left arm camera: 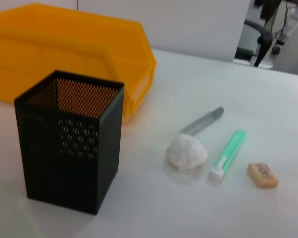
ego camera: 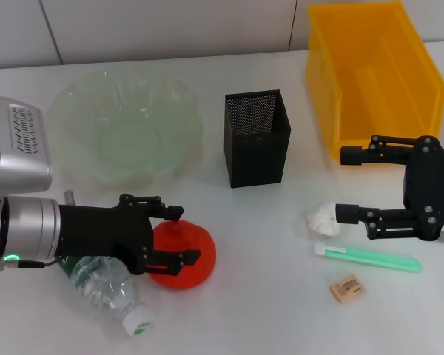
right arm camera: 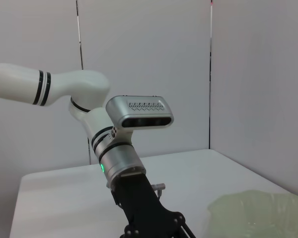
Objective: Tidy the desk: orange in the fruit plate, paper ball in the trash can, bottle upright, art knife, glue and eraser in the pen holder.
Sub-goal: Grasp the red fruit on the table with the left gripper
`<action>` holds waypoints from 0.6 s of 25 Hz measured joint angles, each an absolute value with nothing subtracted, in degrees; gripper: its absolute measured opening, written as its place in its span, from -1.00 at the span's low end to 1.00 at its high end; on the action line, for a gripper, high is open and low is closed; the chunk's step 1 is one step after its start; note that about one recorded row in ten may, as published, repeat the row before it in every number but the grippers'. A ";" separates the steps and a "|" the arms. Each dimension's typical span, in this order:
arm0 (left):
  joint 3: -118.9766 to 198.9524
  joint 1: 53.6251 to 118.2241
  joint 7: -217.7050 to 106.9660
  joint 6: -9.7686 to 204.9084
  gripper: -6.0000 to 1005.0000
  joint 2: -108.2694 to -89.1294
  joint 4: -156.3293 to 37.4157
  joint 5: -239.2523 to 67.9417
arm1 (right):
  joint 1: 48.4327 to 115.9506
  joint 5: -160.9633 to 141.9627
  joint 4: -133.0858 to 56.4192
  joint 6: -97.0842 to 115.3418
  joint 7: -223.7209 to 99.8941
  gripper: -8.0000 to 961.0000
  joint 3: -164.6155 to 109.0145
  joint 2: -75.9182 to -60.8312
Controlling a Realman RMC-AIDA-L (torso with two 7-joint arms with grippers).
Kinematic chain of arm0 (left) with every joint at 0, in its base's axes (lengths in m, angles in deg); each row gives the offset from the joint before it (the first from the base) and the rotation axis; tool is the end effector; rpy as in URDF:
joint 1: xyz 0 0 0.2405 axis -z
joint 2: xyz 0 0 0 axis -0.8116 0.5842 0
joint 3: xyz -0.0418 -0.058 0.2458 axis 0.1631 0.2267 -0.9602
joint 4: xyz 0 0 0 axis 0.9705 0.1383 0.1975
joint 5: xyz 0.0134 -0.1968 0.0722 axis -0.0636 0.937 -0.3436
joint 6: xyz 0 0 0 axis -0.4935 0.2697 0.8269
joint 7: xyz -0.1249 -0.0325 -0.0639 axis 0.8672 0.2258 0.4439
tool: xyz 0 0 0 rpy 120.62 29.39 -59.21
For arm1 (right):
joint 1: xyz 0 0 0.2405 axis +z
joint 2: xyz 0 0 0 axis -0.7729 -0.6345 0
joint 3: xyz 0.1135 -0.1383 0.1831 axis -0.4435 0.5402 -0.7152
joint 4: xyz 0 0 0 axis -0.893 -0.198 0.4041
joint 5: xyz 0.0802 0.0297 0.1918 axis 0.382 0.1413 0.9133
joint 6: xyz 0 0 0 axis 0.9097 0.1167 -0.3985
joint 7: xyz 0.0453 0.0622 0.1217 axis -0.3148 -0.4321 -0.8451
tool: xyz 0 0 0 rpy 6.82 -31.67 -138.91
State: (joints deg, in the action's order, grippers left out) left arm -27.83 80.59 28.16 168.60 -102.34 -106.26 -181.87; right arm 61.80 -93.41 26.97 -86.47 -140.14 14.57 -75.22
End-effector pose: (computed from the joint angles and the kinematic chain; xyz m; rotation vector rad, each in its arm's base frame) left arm -0.2348 0.3192 -0.0472 -2.9814 -0.3636 -0.3402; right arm 0.2455 0.2608 0.0691 -2.7332 0.2240 0.7722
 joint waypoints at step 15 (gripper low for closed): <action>-27.81 80.50 28.12 165.14 0.56 -102.34 -104.77 -183.84 | 61.95 -93.34 26.83 -86.54 -140.14 0.59 15.03 -75.22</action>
